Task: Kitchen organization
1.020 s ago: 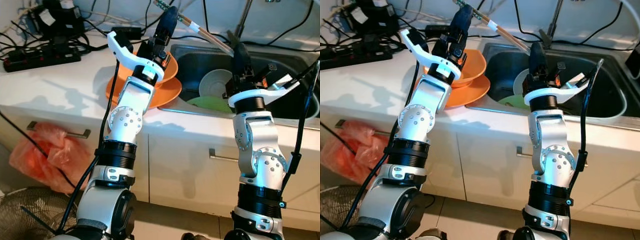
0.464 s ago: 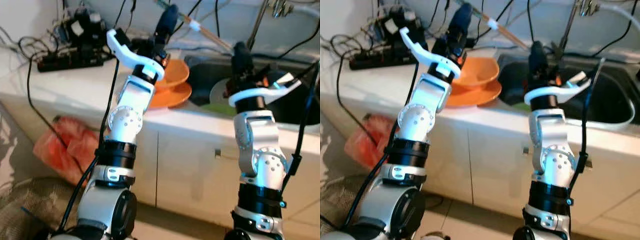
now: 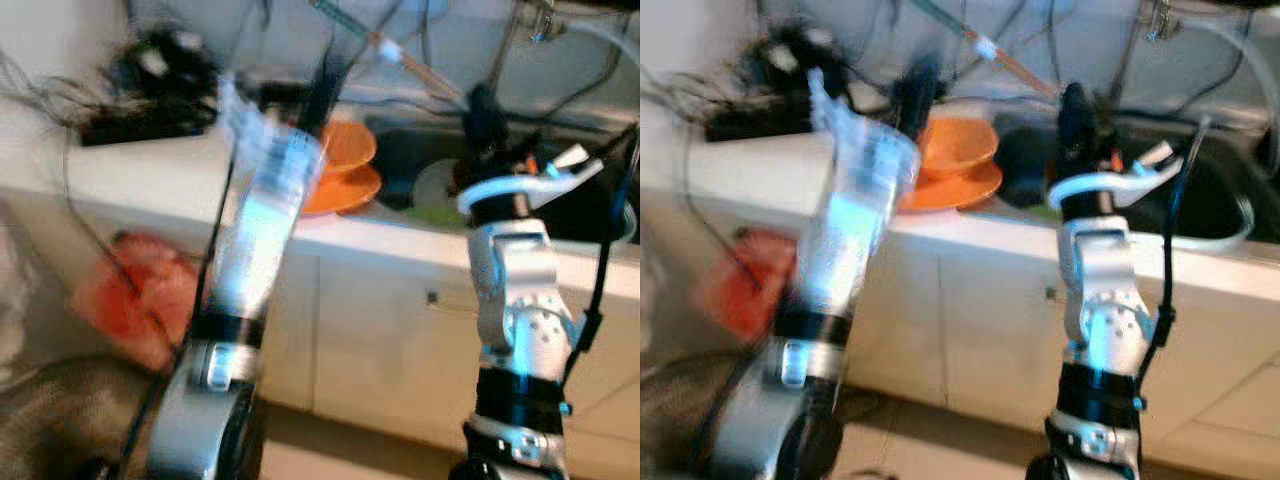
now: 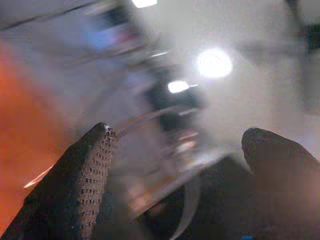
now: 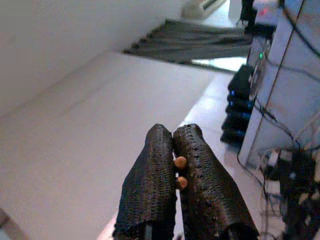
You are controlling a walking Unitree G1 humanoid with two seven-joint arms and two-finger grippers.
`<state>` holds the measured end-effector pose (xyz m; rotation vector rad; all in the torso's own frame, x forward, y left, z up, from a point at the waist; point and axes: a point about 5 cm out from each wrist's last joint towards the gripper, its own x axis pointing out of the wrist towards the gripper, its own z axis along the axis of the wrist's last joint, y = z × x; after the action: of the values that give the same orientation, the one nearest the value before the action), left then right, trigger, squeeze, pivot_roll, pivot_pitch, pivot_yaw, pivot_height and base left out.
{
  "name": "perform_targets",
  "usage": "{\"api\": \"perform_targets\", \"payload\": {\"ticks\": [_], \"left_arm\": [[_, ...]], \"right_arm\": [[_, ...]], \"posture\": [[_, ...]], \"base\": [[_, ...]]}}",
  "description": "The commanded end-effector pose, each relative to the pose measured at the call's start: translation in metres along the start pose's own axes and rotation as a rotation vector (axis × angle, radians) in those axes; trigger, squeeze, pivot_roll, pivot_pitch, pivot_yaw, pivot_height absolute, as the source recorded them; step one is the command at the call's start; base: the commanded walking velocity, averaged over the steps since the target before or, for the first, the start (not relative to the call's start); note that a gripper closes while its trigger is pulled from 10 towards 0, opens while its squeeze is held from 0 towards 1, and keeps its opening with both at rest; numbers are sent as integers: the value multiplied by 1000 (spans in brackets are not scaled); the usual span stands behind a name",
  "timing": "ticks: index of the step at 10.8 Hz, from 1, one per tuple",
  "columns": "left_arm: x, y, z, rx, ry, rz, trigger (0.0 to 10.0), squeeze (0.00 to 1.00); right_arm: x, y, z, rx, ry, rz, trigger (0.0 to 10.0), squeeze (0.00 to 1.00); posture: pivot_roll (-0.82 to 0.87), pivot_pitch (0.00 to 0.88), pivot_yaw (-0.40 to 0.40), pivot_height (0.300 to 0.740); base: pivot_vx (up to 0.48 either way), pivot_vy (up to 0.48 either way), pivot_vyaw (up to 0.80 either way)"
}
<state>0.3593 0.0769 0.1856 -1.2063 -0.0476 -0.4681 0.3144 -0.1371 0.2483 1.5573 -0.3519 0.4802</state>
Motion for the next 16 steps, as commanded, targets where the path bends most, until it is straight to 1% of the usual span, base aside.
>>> {"api": "perform_targets", "payload": {"ticks": [1, 5, 6, 16], "left_arm": [[42, -103, -25, -117, -12, -306, 10000, 1000], [42, -103, -25, -117, -12, -306, 10000, 1000], [40, -106, -33, -94, 33, -325, 10000, 0], [40, -106, -33, -94, 33, -325, 10000, 0]], "right_arm": [[-7, -4, -25, 0, 90, -16, 10000, 0], [-7, -4, -25, 0, 90, -16, 10000, 0], [5, 6, -13, 72, 1, 26, 10000, 0], [5, 6, -13, 72, 1, 26, 10000, 0]], "posture": [[60, 151, -54, 740], [60, 151, -54, 740], [62, 0, 0, 740], [62, 0, 0, 740]], "base": [[0, 0, 0], [0, 0, 0], [0, 0, 0], [0, 0, 0]]}}
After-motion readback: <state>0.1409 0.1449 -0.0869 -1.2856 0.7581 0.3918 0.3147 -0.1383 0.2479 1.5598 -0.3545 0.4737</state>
